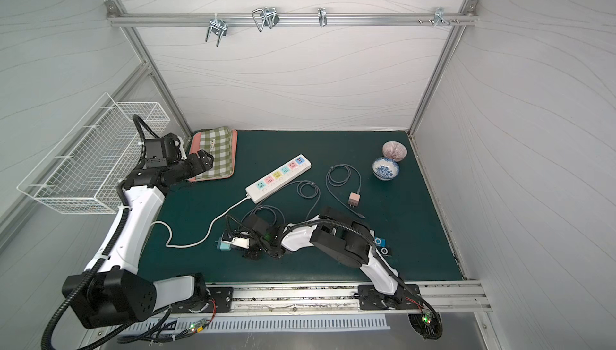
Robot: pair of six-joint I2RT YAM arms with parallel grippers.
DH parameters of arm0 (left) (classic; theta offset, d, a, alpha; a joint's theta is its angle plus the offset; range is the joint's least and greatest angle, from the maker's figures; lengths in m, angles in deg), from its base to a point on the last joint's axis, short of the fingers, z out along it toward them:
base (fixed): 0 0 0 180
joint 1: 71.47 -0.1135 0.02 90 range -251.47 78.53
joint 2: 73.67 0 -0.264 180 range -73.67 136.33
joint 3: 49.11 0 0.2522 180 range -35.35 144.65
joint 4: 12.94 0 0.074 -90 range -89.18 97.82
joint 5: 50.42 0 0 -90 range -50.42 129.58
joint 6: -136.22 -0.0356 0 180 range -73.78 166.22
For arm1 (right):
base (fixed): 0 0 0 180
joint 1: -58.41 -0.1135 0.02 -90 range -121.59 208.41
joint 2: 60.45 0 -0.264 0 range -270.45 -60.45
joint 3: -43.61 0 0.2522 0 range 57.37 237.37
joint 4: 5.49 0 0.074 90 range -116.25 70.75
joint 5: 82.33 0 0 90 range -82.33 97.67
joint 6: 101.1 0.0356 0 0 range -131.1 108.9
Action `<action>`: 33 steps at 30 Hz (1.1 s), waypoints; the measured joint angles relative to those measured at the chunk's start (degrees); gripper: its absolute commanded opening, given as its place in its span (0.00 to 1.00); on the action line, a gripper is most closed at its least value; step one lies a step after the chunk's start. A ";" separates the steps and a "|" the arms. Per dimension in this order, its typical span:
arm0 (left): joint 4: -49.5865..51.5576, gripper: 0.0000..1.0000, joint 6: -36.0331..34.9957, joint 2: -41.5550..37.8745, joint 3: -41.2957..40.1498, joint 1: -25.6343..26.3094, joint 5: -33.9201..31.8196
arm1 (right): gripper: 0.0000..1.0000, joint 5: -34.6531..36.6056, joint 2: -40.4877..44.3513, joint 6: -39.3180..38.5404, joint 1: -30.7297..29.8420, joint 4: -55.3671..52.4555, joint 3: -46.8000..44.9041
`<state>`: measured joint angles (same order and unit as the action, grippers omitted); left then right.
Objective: Charge mp3
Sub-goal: Pick up the plug from the center of the board.
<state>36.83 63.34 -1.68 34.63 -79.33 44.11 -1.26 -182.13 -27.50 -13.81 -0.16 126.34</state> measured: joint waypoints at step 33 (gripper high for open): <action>-16.44 0.86 -45.11 19.52 6.73 14.10 28.35 | 0.08 -19.37 16.92 -19.82 42.88 -56.92 23.02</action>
<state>20.39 18.23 17.83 41.36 -65.23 72.46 -20.62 -165.22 -47.33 29.07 -57.08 149.35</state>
